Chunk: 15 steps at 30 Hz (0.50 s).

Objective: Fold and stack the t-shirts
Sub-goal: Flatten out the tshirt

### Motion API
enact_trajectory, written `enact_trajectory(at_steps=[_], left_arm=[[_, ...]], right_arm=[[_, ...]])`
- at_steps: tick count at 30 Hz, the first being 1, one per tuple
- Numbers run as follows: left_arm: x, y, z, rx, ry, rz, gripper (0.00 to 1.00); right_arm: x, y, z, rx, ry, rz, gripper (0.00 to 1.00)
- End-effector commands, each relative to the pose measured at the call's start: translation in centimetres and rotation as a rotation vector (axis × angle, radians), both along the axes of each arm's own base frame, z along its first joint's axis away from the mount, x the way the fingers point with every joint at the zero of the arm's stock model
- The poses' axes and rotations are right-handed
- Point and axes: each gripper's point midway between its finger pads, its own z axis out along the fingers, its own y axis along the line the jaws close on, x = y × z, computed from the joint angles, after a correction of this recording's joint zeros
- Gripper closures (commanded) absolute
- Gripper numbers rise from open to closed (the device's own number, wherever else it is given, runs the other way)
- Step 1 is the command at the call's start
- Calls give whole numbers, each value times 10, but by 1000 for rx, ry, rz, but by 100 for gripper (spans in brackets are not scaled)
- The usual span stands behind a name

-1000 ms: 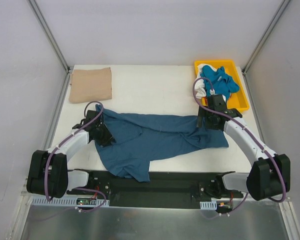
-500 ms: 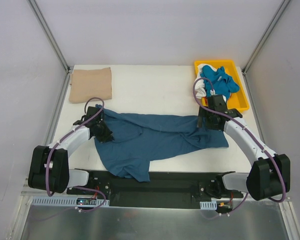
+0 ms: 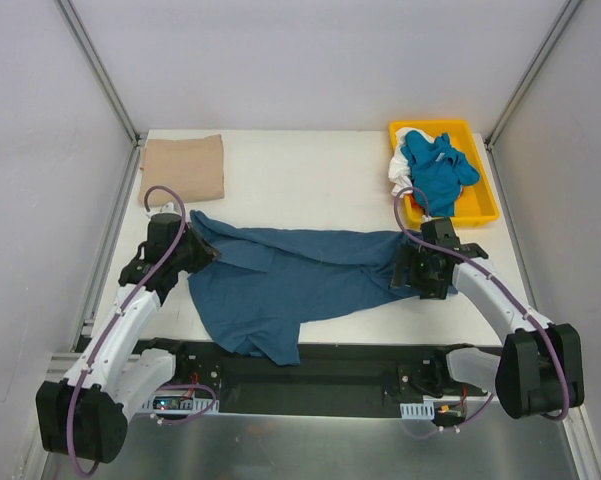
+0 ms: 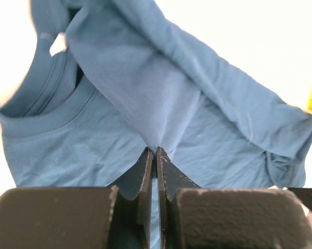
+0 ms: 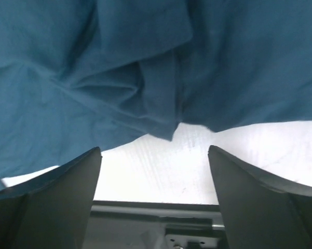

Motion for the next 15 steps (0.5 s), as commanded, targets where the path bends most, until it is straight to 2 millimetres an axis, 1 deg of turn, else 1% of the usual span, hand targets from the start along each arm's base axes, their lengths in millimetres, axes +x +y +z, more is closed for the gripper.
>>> enact_trajectory(at_steps=[1, 2, 4, 7, 10, 13, 15], left_arm=[[4, 5, 28, 29, -105, 9, 100], [4, 5, 30, 28, -113, 10, 100], [4, 5, 32, 25, -123, 11, 100], [2, 5, 31, 23, -123, 11, 100], [0, 5, 29, 20, -116, 11, 100], [-1, 5, 27, 16, -110, 12, 100], [-2, 5, 27, 17, -109, 12, 100]], right_arm=[[-3, 24, 2, 143, 10, 0, 19], [0, 26, 1, 149, 4, 0, 28], [2, 29, -2, 164, 17, 0, 36], [5, 28, -7, 152, 27, -3, 37], [5, 25, -10, 132, 40, -1, 48], [7, 27, -10, 142, 36, 5, 58], [8, 28, -10, 145, 36, 8, 58]])
